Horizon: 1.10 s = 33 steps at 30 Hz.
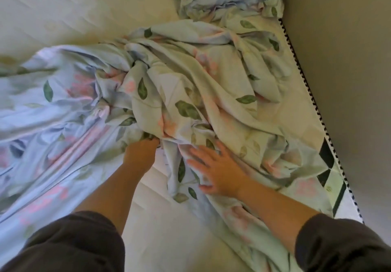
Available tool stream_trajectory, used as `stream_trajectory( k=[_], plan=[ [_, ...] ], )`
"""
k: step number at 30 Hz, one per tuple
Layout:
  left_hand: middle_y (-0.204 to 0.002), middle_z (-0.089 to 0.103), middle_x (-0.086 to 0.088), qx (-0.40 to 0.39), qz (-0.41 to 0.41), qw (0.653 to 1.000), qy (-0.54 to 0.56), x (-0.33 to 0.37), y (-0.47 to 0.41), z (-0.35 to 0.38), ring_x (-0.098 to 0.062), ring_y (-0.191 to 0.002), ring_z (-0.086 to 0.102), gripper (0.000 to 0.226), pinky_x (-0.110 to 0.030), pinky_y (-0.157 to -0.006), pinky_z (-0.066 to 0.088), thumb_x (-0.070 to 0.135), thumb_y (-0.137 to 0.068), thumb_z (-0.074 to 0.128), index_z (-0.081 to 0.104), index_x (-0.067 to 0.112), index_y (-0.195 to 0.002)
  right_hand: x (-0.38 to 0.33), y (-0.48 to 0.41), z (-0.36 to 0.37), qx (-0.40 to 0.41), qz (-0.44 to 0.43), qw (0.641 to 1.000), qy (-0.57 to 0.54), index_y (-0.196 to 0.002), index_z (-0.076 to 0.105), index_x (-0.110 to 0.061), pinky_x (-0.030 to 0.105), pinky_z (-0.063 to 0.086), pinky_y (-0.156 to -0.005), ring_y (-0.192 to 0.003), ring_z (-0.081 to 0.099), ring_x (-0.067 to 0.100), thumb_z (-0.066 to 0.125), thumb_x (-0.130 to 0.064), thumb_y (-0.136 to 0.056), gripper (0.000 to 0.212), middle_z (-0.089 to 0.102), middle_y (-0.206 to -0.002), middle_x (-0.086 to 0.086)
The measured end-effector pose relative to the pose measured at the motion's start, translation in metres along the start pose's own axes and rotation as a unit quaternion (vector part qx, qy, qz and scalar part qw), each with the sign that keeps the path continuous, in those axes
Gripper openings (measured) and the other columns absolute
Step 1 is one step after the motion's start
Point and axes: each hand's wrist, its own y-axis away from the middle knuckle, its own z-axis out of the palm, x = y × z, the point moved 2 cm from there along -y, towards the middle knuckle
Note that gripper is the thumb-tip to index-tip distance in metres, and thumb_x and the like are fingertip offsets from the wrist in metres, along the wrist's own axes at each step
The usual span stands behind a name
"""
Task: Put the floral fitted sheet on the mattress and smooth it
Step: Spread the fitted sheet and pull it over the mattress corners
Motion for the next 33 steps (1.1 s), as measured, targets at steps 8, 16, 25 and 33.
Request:
stream_trajectory(
  k=[8, 16, 25, 33],
  plan=[
    [-0.124, 0.059, 0.003, -0.181, 0.022, 0.979, -0.093, -0.071, 0.121, 0.043, -0.019, -0.116, 0.055, 0.032, -0.025, -0.089, 0.044, 0.023, -0.100, 0.036, 0.058, 0.024, -0.124, 0.000, 0.017, -0.006, -0.250, 0.217, 0.937, 0.112, -0.120, 0.060, -0.023, 0.042, 0.038, -0.098, -0.111, 0.056, 0.024, 0.046, -0.025, -0.096, 0.028, 0.061, -0.120, 0.002],
    [-0.138, 0.049, -0.008, -0.402, 0.002, 0.909, -0.112, -0.065, 0.200, 0.067, -0.027, -0.126, 0.048, 0.044, -0.037, -0.105, 0.040, 0.024, -0.093, 0.053, 0.048, 0.011, -0.135, 0.017, 0.082, -0.026, -0.258, 0.295, 0.917, 0.080, -0.111, 0.065, -0.029, 0.044, 0.028, -0.107, -0.119, 0.046, 0.025, 0.053, -0.030, -0.088, 0.025, 0.057, -0.120, -0.001],
    [-0.125, 0.055, -0.002, -0.090, 0.294, 0.951, 0.021, 0.142, 0.117, -0.028, -0.022, -0.110, 0.053, 0.027, -0.035, -0.090, 0.046, 0.021, -0.092, 0.046, 0.055, 0.020, -0.117, 0.002, 0.233, -0.009, -0.054, 0.629, 0.746, -0.212, -0.146, 0.024, -0.022, 0.048, 0.042, -0.095, -0.134, 0.032, 0.033, 0.053, -0.018, -0.089, 0.064, 0.021, -0.154, 0.009],
    [-0.124, 0.054, -0.010, -0.022, 0.353, 0.928, -0.119, 0.306, 0.091, -0.009, -0.031, -0.108, 0.057, 0.047, -0.040, -0.083, 0.045, 0.030, -0.092, 0.050, 0.035, 0.023, -0.136, -0.002, 0.344, 0.064, -0.090, 0.779, 0.448, -0.430, -0.140, 0.033, -0.006, 0.040, 0.043, -0.096, -0.116, 0.051, 0.033, 0.052, -0.035, -0.095, 0.057, 0.049, -0.134, 0.017]
  ],
)
